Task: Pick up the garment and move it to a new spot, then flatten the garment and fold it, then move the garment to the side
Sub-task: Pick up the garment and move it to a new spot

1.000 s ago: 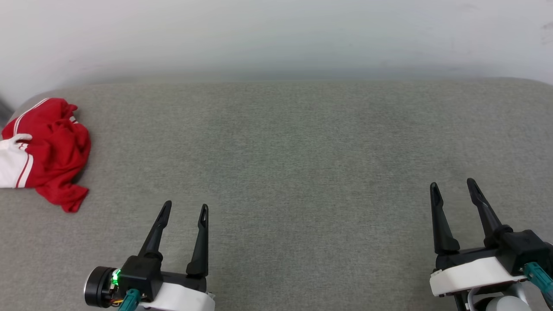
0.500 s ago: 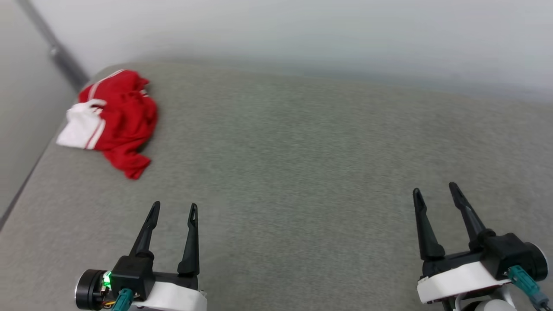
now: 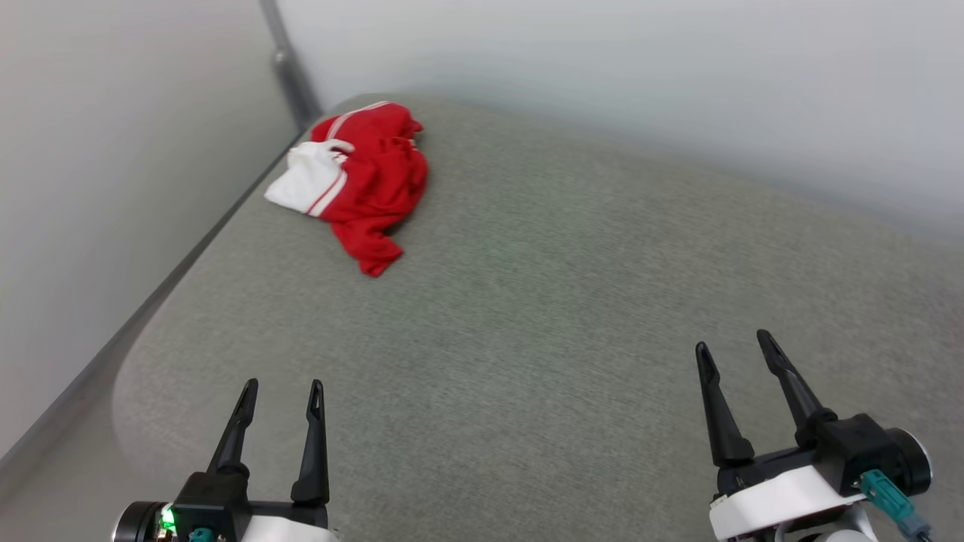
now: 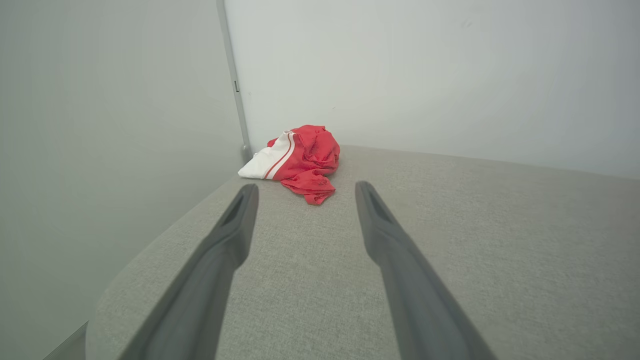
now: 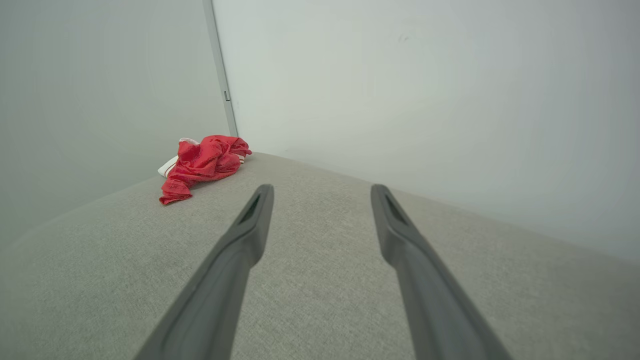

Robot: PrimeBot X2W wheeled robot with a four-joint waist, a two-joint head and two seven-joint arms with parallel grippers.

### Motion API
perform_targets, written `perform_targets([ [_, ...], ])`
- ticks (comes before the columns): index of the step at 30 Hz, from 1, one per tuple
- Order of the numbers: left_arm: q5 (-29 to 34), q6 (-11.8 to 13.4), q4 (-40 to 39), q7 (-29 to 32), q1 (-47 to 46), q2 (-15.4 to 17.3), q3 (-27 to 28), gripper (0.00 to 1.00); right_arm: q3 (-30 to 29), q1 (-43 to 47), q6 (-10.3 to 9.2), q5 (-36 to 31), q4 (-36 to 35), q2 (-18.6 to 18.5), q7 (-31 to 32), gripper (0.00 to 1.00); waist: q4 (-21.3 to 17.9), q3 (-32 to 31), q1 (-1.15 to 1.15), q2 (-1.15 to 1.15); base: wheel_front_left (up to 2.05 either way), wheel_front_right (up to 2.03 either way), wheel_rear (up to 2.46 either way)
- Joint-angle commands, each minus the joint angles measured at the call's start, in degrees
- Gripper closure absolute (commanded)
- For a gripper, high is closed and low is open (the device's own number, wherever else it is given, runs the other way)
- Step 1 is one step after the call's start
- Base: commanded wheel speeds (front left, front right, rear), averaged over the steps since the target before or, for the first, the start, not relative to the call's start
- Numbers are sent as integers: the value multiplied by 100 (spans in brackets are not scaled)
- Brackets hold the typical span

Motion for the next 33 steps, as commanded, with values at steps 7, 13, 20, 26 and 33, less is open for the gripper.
perform_targets([
  [7,33,-45,-38,-16,112,-4,48,0,92,69,-3,35,-1,0,-12,0,413,-115,0,0,0,0,0],
  [13,-83,15,-44,-16,121,-3,94,0,108,93,-3,34,28,0,-12,0,479,-115,0,0,0,0,0],
  [20,-153,-31,44,-16,144,-3,171,0,98,67,-3,20,16,0,-12,0,448,-111,0,0,0,0,0],
  [26,-210,-95,364,-16,-94,-4,263,0,127,-45,-3,-134,-36,0,-12,0,282,145,0,0,0,0,0],
  [33,-394,-400,984,-16,-1105,342,453,0,117,-354,-3,-582,-206,-3,-12,0,-73,1012,0,0,0,0,0],
])
